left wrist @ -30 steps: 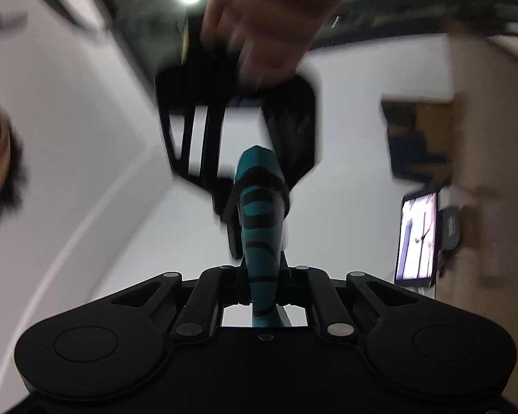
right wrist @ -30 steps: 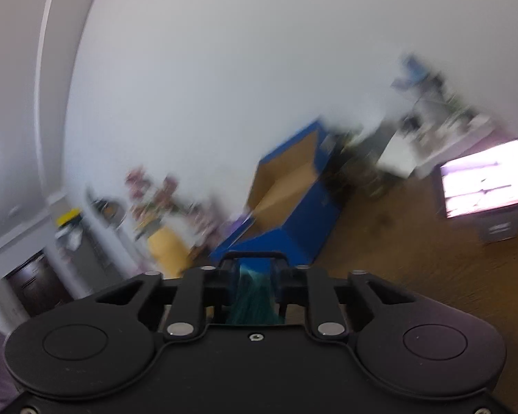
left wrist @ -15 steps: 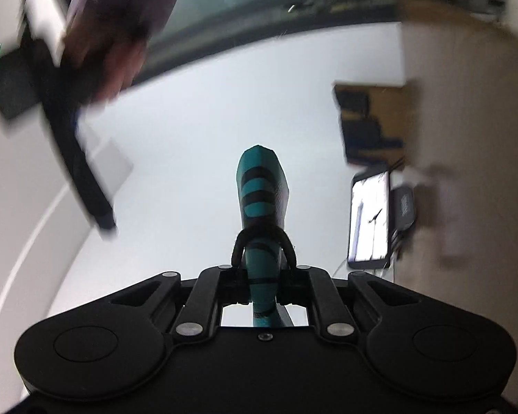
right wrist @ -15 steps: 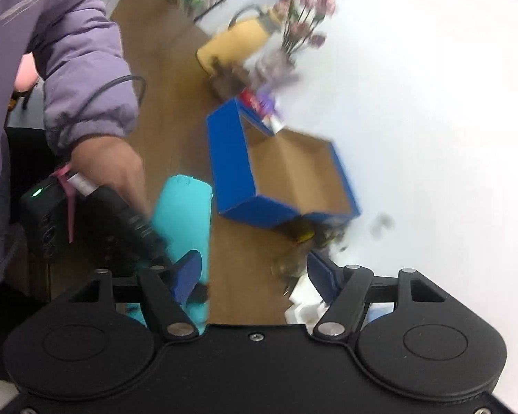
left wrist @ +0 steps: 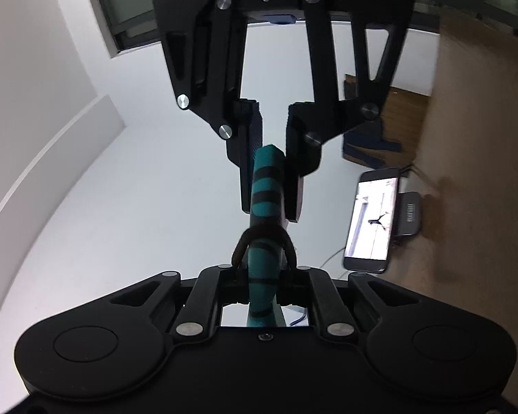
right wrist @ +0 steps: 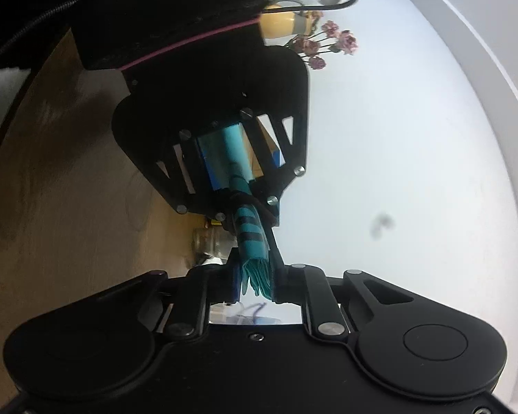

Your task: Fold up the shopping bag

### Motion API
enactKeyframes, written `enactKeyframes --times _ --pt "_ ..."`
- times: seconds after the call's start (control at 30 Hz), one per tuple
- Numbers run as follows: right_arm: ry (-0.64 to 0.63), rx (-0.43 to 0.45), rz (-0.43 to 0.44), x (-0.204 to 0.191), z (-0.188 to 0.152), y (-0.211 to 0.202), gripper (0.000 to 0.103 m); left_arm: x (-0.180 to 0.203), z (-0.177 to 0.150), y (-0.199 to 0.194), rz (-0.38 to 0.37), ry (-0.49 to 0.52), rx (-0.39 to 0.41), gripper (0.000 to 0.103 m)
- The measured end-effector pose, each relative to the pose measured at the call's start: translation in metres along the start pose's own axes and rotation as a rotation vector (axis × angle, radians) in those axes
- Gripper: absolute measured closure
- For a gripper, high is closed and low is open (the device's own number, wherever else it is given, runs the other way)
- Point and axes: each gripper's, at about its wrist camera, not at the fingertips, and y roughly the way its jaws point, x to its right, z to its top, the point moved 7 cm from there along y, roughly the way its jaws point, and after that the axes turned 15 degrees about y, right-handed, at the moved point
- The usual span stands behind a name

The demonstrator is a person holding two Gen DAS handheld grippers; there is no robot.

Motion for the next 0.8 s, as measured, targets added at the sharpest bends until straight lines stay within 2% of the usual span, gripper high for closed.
enactKeyframes --times 0.13,0.3,0.43,0.47,0.53,0.57,0.7,0.8 --pt "0.042 0.004 -0.003 0.003 -0.009 -0.013 0.090 0.003 -0.008 -0.013 0.008 0.048 0.037 0.091" --pt "0.052 -0.036 -0.043 0.004 -0.031 -0.022 0.094 0.008 -0.026 -0.024 -0.093 0.066 0.020 0.086" --pt "0.099 -0.084 -0.048 0.006 -0.048 -0.029 0.095 0.013 -0.041 -0.033 -0.099 0.095 0.006 0.086" --pt "0.098 -0.094 -0.044 0.004 -0.049 -0.030 0.094 0.012 -0.044 -0.033 -0.098 0.095 0.000 0.086" --pt "0.089 -0.113 -0.052 -0.001 -0.048 -0.030 0.083 0.015 -0.047 -0.030 -0.091 0.114 -0.016 0.089" --pt "0.083 -0.121 -0.060 -0.004 -0.047 -0.030 0.081 0.015 -0.047 -0.028 -0.090 0.114 -0.030 0.090" --pt "0.000 -0.142 -0.085 -0.018 -0.032 -0.019 0.079 0.015 -0.039 -0.025 -0.078 0.136 -0.018 0.092" --pt "0.019 -0.166 -0.082 -0.028 -0.030 -0.013 0.083 0.012 -0.029 -0.023 -0.061 0.143 0.007 0.093"
